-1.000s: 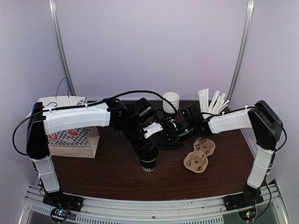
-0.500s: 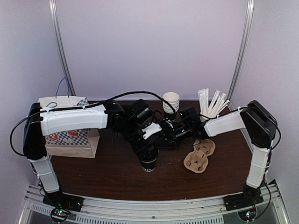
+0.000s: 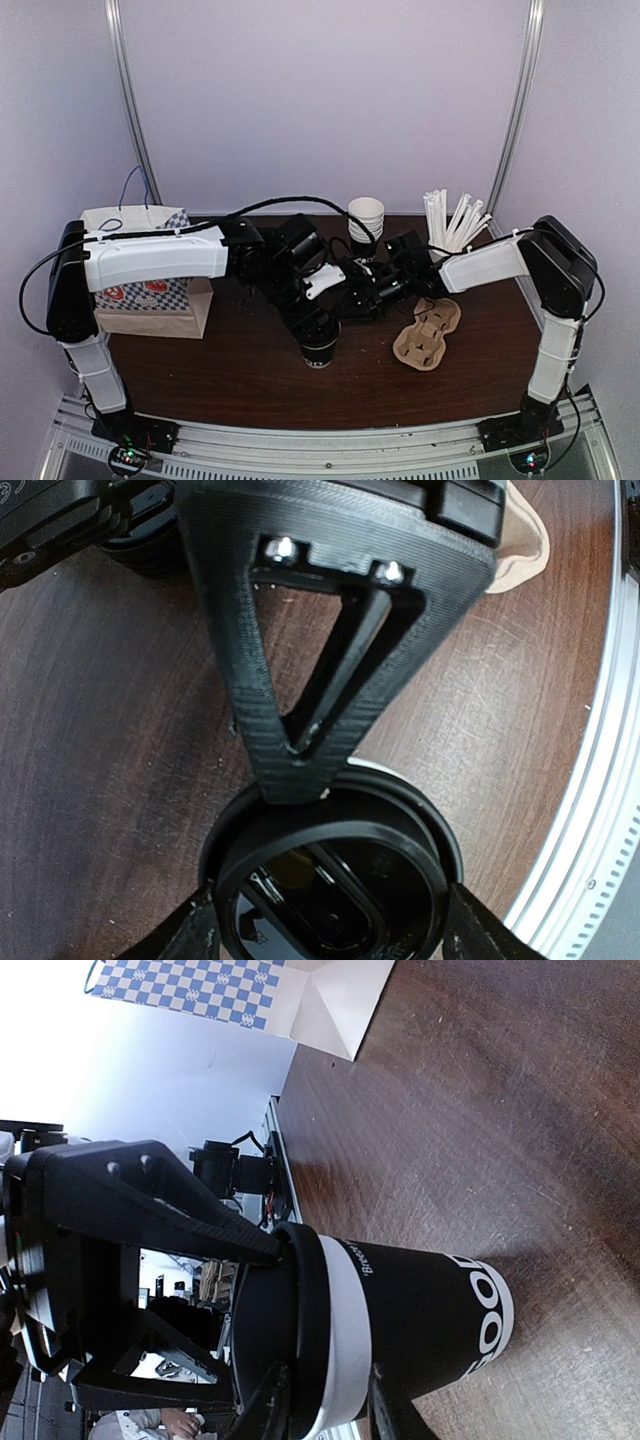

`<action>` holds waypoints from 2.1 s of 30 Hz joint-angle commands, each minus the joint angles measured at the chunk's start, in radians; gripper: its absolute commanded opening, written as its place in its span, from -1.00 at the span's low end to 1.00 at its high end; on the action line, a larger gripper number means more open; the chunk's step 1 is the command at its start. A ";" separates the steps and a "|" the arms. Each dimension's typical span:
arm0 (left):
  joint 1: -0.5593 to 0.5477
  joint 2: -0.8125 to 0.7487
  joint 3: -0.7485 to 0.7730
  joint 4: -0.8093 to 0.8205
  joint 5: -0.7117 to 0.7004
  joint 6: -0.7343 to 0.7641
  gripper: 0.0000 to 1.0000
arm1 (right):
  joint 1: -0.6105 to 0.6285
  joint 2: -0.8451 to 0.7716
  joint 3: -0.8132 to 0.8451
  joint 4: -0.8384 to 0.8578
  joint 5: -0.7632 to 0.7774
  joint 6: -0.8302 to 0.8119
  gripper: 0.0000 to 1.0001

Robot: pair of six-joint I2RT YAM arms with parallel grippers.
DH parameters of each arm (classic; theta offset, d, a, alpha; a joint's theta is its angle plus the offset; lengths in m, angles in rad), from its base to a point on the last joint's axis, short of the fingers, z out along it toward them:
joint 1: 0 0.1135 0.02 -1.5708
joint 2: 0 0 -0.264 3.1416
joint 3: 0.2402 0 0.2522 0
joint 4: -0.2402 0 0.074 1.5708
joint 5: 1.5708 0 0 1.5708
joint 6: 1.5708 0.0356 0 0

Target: Pack the takeout coffee

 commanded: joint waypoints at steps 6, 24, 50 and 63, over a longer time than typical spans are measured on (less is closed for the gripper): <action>0.004 0.038 -0.047 0.014 0.001 -0.032 0.48 | 0.067 0.007 -0.019 -0.179 -0.010 -0.109 -0.65; 0.005 0.009 -0.120 0.149 0.083 -0.049 0.55 | 0.087 -0.048 -0.031 -0.181 -0.088 -0.078 -0.56; 0.002 -0.139 -0.163 0.232 0.141 -0.086 0.63 | 0.101 -0.025 0.015 -0.243 -0.045 -0.104 -0.55; 0.005 -0.282 -0.269 0.180 -0.008 -0.224 0.64 | 0.099 0.002 0.046 -0.262 -0.040 -0.121 -0.51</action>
